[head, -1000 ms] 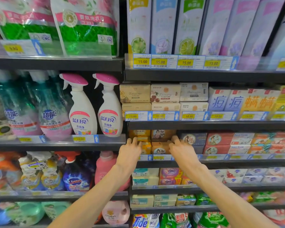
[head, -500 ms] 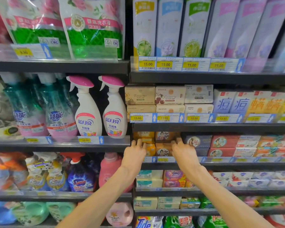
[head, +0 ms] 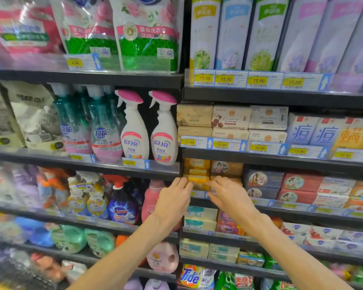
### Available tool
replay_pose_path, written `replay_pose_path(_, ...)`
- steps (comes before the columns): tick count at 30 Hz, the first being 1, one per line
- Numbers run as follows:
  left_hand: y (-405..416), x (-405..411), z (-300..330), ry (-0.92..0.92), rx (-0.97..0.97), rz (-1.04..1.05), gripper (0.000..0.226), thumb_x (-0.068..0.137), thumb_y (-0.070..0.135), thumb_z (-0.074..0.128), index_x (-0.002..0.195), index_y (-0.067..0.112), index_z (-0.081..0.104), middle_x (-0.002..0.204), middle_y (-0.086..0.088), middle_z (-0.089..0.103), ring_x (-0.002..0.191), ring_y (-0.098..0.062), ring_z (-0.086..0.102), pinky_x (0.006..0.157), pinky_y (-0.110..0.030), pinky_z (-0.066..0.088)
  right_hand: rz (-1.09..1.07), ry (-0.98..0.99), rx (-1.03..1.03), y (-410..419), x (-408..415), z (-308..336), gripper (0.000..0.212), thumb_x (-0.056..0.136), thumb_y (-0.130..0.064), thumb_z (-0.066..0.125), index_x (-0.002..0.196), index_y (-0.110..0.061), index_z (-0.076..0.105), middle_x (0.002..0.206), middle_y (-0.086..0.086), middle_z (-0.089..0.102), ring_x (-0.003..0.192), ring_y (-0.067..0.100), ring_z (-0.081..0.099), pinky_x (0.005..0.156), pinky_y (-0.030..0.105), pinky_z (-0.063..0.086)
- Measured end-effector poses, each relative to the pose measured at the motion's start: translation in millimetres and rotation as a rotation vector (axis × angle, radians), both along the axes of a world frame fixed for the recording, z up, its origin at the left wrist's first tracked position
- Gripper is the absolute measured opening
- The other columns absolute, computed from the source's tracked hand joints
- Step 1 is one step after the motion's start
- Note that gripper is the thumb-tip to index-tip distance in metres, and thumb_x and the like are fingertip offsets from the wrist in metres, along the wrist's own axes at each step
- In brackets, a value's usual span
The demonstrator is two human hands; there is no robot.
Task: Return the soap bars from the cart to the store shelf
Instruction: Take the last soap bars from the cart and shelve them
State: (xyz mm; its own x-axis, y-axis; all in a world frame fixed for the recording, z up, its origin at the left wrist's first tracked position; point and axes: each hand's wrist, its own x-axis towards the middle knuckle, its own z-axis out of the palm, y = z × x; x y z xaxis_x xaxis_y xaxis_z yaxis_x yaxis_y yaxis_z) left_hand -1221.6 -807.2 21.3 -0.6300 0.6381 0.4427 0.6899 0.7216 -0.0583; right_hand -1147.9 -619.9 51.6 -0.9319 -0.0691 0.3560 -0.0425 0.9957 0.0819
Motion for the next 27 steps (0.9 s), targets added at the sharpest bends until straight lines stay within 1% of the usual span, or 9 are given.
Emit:
replay_pose_path(3, -29.2, 22.5, -2.7, 0.041, 0.089, 0.044, 0.032, 0.091, 0.026, 0.060, 0.123, 0.024, 0.060, 0.120, 0.007, 0.061, 0.110, -0.015, 0.058, 0.065, -0.032, 0.058, 0.154, -0.036, -0.022, -24.0, -6.4, -1.1, 0.033, 0.092, -0.041, 0.059, 0.121, -0.024, 0.064, 0.111, -0.004, 0.067, 0.101, 0.020, 0.064, 0.077, 0.035, 0.054)
replay_pose_path(6, -73.3, 53.6, -10.2, 0.011, 0.121, 0.199, 0.029, 0.091, 0.031, 0.055, 0.118, 0.024, 0.062, 0.118, 0.006, 0.064, 0.110, -0.017, 0.059, 0.080, -0.037, 0.055, 0.283, -0.082, -0.032, -55.0, -7.7, -5.2, 0.035, 0.093, -0.046, 0.057, 0.121, -0.026, 0.063, 0.114, -0.004, 0.066, 0.105, 0.020, 0.063, 0.083, 0.037, 0.055)
replay_pose_path(9, -135.9, 97.2, -25.0, -0.031, 0.121, 0.426, 0.029, 0.087, 0.038, 0.055, 0.113, 0.027, 0.064, 0.112, 0.008, 0.065, 0.106, -0.019, 0.062, 0.082, -0.037, 0.051, 0.420, -0.133, -0.026, -95.3, -1.8, -20.0, 0.034, 0.091, -0.046, 0.054, 0.115, -0.024, 0.065, 0.105, -0.002, 0.067, 0.096, 0.021, 0.065, 0.074, 0.038, 0.054)
replay_pose_path(12, -201.9, 145.0, -44.8, -0.093, 0.076, 0.621, 0.034, 0.088, 0.045, 0.058, 0.116, 0.028, 0.063, 0.116, 0.008, 0.065, 0.109, -0.019, 0.061, 0.087, -0.038, 0.049, 0.559, -0.180, -0.019, -141.5, 3.9, -38.9, 0.044, 0.087, -0.054, 0.045, 0.112, -0.024, 0.065, 0.100, -0.001, 0.068, 0.091, 0.025, 0.067, 0.069, 0.038, 0.055)
replay_pose_path(15, -268.4, 201.7, -59.0, -0.141, 0.082, 0.789, 0.037, 0.086, 0.047, 0.059, 0.118, 0.029, 0.060, 0.119, 0.006, 0.063, 0.110, -0.022, 0.060, 0.088, -0.040, 0.048, 0.721, -0.188, 0.006, -202.7, 12.5, -48.6, 0.048, 0.083, -0.053, 0.049, 0.114, -0.022, 0.066, 0.099, 0.000, 0.070, 0.089, 0.025, 0.068, 0.068, 0.035, 0.054)
replay_pose_path(18, -324.4, 254.2, -65.6, -0.174, 0.082, 0.961, 0.046, 0.085, 0.051, 0.053, 0.126, 0.029, 0.056, 0.125, 0.006, 0.062, 0.115, -0.023, 0.058, 0.092, -0.043, 0.047, 0.884, -0.216, 0.009, -274.2, 23.3, -50.8, 0.055, 0.081, -0.057, 0.045, 0.115, -0.020, 0.068, 0.101, 0.002, 0.072, 0.088, 0.027, 0.070, 0.067, 0.037, 0.057)
replay_pose_path(21, -379.5, 293.9, -71.0, -0.152, 0.088, 1.068, 0.053, 0.090, 0.055, 0.049, 0.133, 0.026, 0.053, 0.129, 0.003, 0.061, 0.120, -0.024, 0.056, 0.098, -0.044, 0.046, 1.019, -0.233, 0.048, -349.5, 33.0, -51.2, 0.053, 0.084, -0.054, 0.056, 0.124, -0.019, 0.063, 0.108, 0.004, 0.070, 0.095, 0.028, 0.068, 0.072, 0.038, 0.057)
replay_pose_path(24, -435.8, 320.7, -74.2, -0.112, 0.107, 1.158, 0.055, 0.091, 0.058, 0.044, 0.133, 0.024, 0.056, 0.128, 0.003, 0.062, 0.119, -0.023, 0.057, 0.096, -0.043, 0.047, 1.135, -0.228, 0.026, -425.5, 42.0, -51.6, 0.054, 0.083, -0.050, 0.064, 0.126, -0.018, 0.060, 0.115, 0.005, 0.068, 0.102, 0.029, 0.066, 0.078, 0.040, 0.056)
replay_pose_path(27, -496.3, 339.1, -74.5, -0.075, 0.126, 1.225, 0.051, 0.087, 0.055, 0.055, 0.125, 0.022, 0.061, 0.121, 0.001, 0.065, 0.112, -0.023, 0.063, 0.090, -0.043, 0.052, 1.225, -0.228, 0.024, -505.4, 52.5, -49.0, 0.057, 0.088, -0.047, 0.065, 0.136, -0.017, 0.055, 0.127, 0.004, 0.063, 0.113, 0.027, 0.062, 0.088, 0.039, 0.054)
